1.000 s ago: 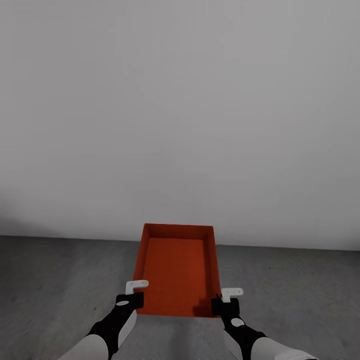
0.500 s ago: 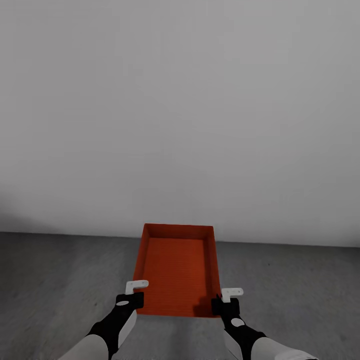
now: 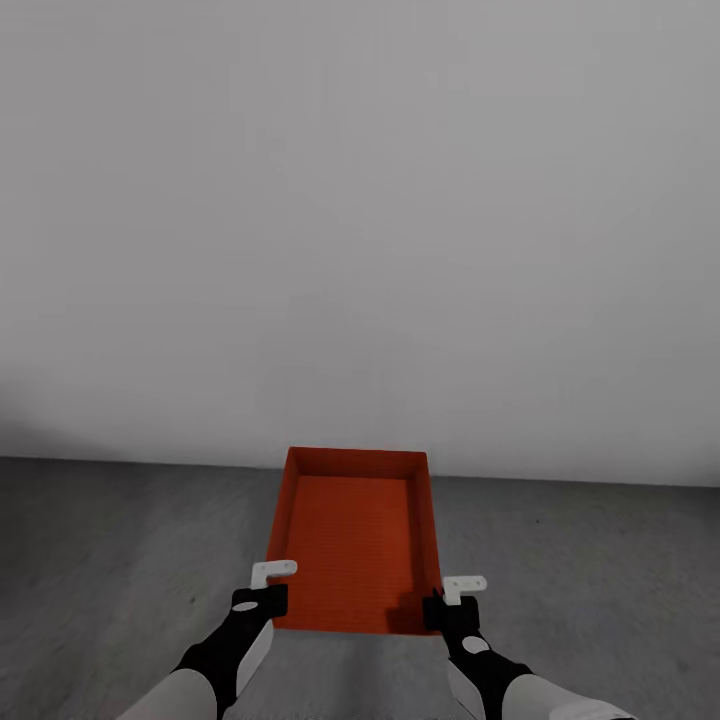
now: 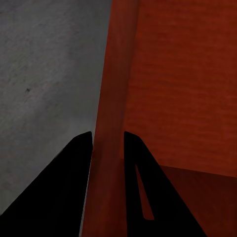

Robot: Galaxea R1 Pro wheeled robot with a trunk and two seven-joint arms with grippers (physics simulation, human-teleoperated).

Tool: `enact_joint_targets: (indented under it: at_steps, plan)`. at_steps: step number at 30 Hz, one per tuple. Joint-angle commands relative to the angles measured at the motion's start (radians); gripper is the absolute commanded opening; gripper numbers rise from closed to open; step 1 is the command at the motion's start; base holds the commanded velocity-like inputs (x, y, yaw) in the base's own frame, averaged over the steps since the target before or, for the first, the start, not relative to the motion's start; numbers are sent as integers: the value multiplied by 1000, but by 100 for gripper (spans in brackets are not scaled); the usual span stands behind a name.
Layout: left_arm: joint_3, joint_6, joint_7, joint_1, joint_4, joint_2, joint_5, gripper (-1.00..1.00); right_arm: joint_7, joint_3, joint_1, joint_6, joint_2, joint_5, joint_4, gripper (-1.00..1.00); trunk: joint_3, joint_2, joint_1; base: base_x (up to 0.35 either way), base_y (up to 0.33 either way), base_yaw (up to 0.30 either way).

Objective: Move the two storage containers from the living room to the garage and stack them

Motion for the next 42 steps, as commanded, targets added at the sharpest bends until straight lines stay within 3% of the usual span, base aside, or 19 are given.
enact_joint_targets:
  at_steps: [1, 42]
  plan:
    - [12, 7, 6, 0, -1, 0, 2, -100, -31, -27, -1, -7, -3, -13, -1, -100, -3, -1, 0, 0, 0, 0]
    - [10, 7, 6, 0, -1, 1, 2, -100, -31, -27, -1, -7, -3, -13, -1, -100, -68, -1, 0, 0, 0, 0]
